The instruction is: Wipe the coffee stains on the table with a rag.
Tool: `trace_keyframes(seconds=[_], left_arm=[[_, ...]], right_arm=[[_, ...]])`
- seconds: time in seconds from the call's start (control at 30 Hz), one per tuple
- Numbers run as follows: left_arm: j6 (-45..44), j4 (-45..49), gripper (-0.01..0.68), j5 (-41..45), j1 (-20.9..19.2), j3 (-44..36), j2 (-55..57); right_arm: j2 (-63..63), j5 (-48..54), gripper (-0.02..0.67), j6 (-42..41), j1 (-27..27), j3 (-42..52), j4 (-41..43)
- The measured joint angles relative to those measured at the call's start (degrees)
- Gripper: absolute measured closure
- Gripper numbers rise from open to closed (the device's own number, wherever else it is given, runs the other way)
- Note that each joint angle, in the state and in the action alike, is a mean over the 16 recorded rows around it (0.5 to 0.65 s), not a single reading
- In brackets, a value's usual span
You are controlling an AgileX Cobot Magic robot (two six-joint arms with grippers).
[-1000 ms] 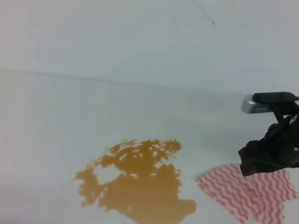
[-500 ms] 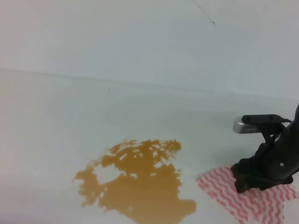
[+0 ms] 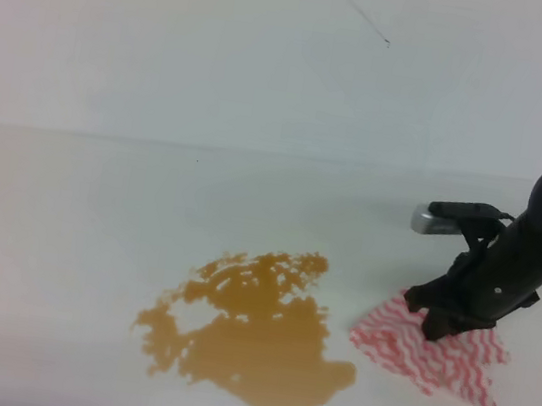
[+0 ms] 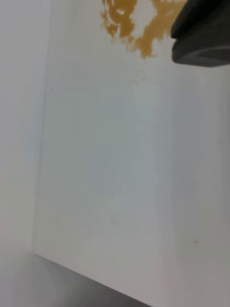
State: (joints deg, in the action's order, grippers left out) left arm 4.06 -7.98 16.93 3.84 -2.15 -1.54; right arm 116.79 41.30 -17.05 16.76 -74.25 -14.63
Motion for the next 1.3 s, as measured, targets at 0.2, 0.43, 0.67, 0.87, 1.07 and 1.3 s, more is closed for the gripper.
trace_keyframes(seconds=[0.2, 0.43, 0.67, 0.87, 1.07, 1.3], left_arm=[[0.00, 0.00, 0.672, 0.00, 0.00, 0.00, 0.00], [0.00, 0.00, 0.672, 0.00, 0.00, 0.00, 0.00], [0.00, 0.00, 0.672, 0.00, 0.00, 0.00, 0.00], [0.00, 0.00, 0.672, 0.00, 0.00, 0.00, 0.00], [0.00, 0.00, 0.672, 0.00, 0.00, 0.00, 0.00], [0.00, 0.00, 0.672, 0.00, 0.00, 0.00, 0.00]], right_arm=[[0.76, -0.18, 0.619, -2.24, 3.85, -1.33, -3.43], [2.63, -2.20, 0.623, -1.98, 10.97, -2.34, -4.96], [5.09, -4.26, 0.624, -1.01, 17.52, -3.74, -6.89], [6.49, -4.24, 0.624, -0.68, 21.00, -6.17, -8.64], [6.94, -1.68, 0.625, -0.61, 22.41, -10.63, -8.87], [5.32, 1.41, 0.625, -1.05, 22.73, -17.29, -9.47]])
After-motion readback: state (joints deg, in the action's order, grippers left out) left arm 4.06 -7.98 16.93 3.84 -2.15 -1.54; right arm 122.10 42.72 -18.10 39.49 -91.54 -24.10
